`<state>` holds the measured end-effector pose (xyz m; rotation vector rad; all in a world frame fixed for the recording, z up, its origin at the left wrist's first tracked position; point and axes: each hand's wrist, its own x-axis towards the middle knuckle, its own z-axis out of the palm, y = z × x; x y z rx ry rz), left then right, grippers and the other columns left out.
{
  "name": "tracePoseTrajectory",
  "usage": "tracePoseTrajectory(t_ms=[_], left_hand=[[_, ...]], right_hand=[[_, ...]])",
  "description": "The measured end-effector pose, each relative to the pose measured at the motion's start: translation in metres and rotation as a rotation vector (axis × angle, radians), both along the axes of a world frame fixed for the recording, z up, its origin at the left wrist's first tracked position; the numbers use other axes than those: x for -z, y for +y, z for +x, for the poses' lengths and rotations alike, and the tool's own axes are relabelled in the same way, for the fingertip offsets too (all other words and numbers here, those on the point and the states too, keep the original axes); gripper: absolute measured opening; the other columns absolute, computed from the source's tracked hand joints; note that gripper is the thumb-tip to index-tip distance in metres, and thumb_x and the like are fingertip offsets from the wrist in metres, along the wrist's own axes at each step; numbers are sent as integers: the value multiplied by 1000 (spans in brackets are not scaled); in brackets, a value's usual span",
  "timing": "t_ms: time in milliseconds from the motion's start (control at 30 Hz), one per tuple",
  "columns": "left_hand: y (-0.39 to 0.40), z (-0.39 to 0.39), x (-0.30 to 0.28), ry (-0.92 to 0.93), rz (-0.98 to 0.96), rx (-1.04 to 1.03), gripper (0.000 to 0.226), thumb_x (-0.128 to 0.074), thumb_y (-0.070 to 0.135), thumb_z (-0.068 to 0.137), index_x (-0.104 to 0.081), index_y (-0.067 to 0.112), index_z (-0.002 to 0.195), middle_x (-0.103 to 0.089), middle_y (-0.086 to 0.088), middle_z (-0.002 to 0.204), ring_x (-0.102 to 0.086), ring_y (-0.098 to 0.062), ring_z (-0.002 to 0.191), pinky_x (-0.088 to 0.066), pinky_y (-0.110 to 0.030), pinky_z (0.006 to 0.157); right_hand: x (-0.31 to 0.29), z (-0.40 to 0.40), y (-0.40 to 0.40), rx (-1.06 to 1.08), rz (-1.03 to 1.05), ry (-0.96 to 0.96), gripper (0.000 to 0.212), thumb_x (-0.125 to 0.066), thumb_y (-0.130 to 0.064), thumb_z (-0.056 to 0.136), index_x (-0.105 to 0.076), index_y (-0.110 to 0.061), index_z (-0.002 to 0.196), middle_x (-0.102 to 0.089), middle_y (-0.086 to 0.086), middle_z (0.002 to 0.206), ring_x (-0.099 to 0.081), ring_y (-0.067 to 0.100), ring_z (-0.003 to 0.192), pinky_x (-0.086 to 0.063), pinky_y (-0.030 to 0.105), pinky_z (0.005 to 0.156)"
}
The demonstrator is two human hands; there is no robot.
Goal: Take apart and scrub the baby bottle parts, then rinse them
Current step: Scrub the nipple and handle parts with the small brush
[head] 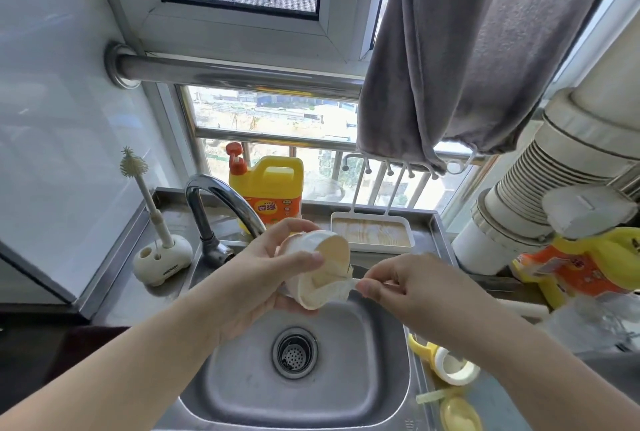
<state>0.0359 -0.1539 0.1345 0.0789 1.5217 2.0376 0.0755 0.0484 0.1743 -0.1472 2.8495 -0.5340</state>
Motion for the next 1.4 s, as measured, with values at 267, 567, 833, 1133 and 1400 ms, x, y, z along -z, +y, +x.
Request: tracePoseTrajectory(t_ms=[267,567,833,1133,1400], left_hand=[[-2,-4,-1,211,-22,-110,74,-90,18,34,-71,24,105,-62,-12,114,-69,-29,88,-58,-36,64],[-4,-5,-3,267,49,-135,78,-96,38,27,-73,26,102,-70,1,99,-70,-22,82,-58,-31,61],[0,-5,1,245,14,-135,65,-88,20,38,-74,27,100,-67,-6,107,-69,-22,85,-58,-31,62],[-6,-6,2,352,46,-158,72,-94,41,34,-73,29,102,-70,3,100,-68,-17,85,-56,-25,66],[-5,-10,1,278,17,-163,60,-84,21,43,-73,27,102,-71,-1,100,-70,-21,83,-58,-29,62]], right_hand=[[24,2,-8,-3,-86,151,41,-36,-50,95,-63,-22,83,-49,-7,55,-45,6,49,-31,25,48],[17,-9,-3,-4,-211,21,32,-44,-45,94,-68,-24,89,-44,-12,44,-40,2,44,-29,19,47],[26,-20,-1,15,-49,240,35,-39,-51,93,-64,-28,88,-53,-10,58,-51,10,61,-41,31,58],[22,-13,-12,-29,-511,-336,41,-40,-44,97,-68,-17,85,-35,-10,43,-30,7,41,-29,19,45],[24,-20,-7,17,71,403,43,-31,-51,96,-60,-21,83,-55,-7,66,-51,15,62,-42,33,58]])
